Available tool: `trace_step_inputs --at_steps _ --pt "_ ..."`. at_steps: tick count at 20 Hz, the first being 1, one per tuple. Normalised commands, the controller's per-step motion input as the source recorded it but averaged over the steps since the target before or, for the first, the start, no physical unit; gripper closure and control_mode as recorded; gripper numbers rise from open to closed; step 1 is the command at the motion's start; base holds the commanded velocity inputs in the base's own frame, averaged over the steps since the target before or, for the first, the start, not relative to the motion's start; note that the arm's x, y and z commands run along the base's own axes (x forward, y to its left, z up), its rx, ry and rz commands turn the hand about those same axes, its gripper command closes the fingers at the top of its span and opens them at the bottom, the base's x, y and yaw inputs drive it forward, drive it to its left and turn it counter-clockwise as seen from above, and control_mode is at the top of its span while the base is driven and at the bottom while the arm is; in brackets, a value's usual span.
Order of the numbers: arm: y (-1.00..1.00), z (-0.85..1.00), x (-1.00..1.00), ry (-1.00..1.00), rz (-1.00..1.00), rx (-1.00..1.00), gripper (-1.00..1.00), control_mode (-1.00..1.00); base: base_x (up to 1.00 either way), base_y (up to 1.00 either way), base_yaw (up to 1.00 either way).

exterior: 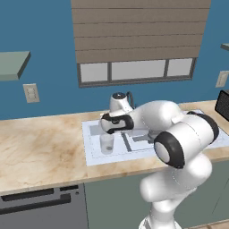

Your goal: Move any existing items from the left basin to the right basin for drying. Then move the glass cup from the counter to the left basin of the sink for washing.

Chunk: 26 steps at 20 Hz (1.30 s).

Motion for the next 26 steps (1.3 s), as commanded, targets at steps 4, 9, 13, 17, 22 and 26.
trace_step_inputs --at_steps 4,9,13,17,22,26 --pt "0.00 0.57 -0.32 0.00 0.00 -0.10 -1.00 -1.00 0.00 0.00 0.00" --pt "0.00 0.57 -0.37 0.00 0.00 -0.09 -1.00 -1.00 0.00 0.00 0.00" --pt "0.01 0.53 -0.48 0.00 0.00 -0.09 -1.00 -1.00 0.00 0.00 0.00" --pt "0.10 0.49 -0.63 0.00 0.00 -0.10 -1.00 -1.00 0.00 0.00 0.00" --pt "0.15 0.51 -0.72 0.00 0.00 -0.11 -1.00 -1.00 0.00 0.00 0.00" --pt "0.20 0.52 -0.76 0.00 0.00 -0.12 -1.00 -1.00 0.00 0.00 0.00"
